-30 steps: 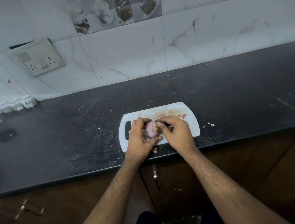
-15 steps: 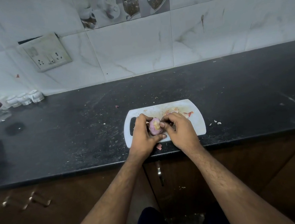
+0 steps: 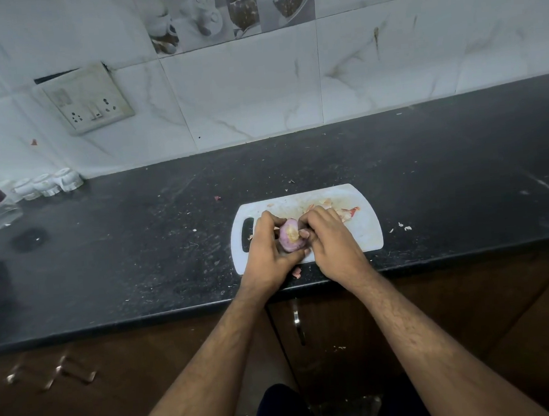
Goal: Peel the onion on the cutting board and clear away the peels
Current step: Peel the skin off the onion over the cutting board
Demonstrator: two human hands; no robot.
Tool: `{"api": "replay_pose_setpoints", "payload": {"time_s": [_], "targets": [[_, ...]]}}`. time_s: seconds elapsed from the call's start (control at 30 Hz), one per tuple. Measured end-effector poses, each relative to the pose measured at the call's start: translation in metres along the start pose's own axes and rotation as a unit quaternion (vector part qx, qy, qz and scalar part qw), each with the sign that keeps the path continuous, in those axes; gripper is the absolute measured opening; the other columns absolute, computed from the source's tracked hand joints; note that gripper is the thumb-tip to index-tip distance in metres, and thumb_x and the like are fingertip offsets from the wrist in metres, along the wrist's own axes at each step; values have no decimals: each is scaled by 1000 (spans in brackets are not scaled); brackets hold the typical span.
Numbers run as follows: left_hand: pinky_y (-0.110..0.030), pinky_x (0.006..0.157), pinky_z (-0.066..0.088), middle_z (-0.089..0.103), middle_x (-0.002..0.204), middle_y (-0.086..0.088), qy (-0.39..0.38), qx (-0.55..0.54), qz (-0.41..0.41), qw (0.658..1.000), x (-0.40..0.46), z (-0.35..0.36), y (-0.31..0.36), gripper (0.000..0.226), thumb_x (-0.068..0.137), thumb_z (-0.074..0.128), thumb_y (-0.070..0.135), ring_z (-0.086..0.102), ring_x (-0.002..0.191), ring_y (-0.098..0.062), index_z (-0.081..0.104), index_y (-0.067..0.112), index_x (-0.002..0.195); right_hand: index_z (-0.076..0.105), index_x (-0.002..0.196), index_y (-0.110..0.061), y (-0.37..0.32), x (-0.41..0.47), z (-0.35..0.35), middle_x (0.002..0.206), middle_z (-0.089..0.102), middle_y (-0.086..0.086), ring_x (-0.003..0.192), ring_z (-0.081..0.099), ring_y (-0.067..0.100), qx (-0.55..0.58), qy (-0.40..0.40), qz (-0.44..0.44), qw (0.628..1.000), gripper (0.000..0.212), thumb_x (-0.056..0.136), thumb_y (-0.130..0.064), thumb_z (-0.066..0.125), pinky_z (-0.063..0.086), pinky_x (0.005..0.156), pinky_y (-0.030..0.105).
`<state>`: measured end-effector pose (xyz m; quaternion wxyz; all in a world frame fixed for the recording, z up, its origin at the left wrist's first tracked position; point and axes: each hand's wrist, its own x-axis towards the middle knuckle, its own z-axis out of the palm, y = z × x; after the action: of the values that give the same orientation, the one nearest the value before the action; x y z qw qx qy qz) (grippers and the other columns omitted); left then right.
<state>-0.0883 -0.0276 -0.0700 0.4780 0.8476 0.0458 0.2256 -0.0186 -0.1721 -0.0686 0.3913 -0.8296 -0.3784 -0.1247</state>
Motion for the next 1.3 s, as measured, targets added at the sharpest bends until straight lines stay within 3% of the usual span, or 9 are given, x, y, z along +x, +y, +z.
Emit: {"api": "replay_pose_setpoints", "payload": {"time_s": [0.23, 0.4, 0.5, 0.6, 0.7, 0.83, 0.97, 1.2, 1.3], "targets": [[-31, 62, 59, 65, 96, -4, 0, -8, -4, 1000, -1, 0, 3, 47, 80, 86, 10, 66, 75, -12, 46, 15, 105, 55, 97, -19, -2, -1, -2, 99, 50, -12, 92, 41, 8, 15, -6, -23, 1000, 13, 98, -6, 55, 37, 76, 26], [-41, 76, 61, 68, 99, 3, 14, -4, -4, 1000, 0, -1, 0, 49, 77, 90, 19, 69, 89, -14, 49, 22, 103, 61, 104, -19, -4, -1, -2, 103, 57, -10, 100, 50, 8, 84, 40, 27, 995, 10, 104, -19, 50, 42, 82, 24], [-45, 68, 62, 67, 100, -3, 12, -11, -16, 1000, 1, 0, -1, 51, 76, 91, 17, 71, 83, -19, 48, 20, 103, 67, 119, -20, -5, -2, -4, 111, 59, -13, 105, 56, 5, 118, 68, 54, 989, 22, 101, -31, 60, 47, 87, 21], [-58, 57, 59, 67, 98, -7, 15, -18, -23, 999, 2, 3, -4, 49, 75, 89, 23, 72, 76, -32, 46, 29, 99, 75, 108, -23, -6, -4, -3, 100, 61, -16, 101, 55, 3, 124, 59, 50, 989, 17, 91, -27, 75, 45, 84, 17], [-57, 61, 57, 65, 98, -3, 19, 6, -12, 1000, 2, 4, -6, 49, 74, 89, 32, 69, 79, -32, 47, 32, 98, 75, 90, -20, -6, -4, -3, 89, 62, -17, 95, 54, 2, 120, 84, 53, 988, 8, 85, -20, 81, 43, 78, 14], [-51, 69, 56, 64, 98, -2, 29, 34, 15, 999, 1, 5, -4, 48, 73, 88, 34, 66, 88, -24, 49, 26, 98, 73, 89, -17, -6, -2, -5, 89, 60, -18, 92, 48, 1, 95, 80, 64, 990, 5, 87, -19, 77, 37, 78, 8], [-50, 69, 55, 63, 95, -5, 54, 48, 11, 997, 0, 8, -4, 45, 75, 85, 39, 63, 86, -25, 46, 26, 94, 70, 95, -18, -5, -3, -2, 95, 61, -13, 94, 46, 6, 52, 62, 44, 996, 5, 93, -23, 70, 43, 80, 23], [-52, 56, 56, 64, 92, -6, 50, 39, -5, 998, 0, 5, 0, 45, 75, 87, 39, 66, 74, -32, 46, 28, 91, 68, 99, -15, -2, -2, 0, 99, 59, -12, 100, 43, 7, 37, 19, 47, 998, 12, 99, -25, 60, 42, 86, 29], [-43, 54, 57, 68, 87, -6, 56, 15, -4, 998, -3, 3, 7, 43, 78, 88, 26, 67, 70, -27, 48, 17, 92, 65, 96, -23, 0, 0, -2, 109, 66, -1, 115, 52, 23, 85, -18, 79, 993, 9, 101, -27, 59, 46, 98, 43]]}}
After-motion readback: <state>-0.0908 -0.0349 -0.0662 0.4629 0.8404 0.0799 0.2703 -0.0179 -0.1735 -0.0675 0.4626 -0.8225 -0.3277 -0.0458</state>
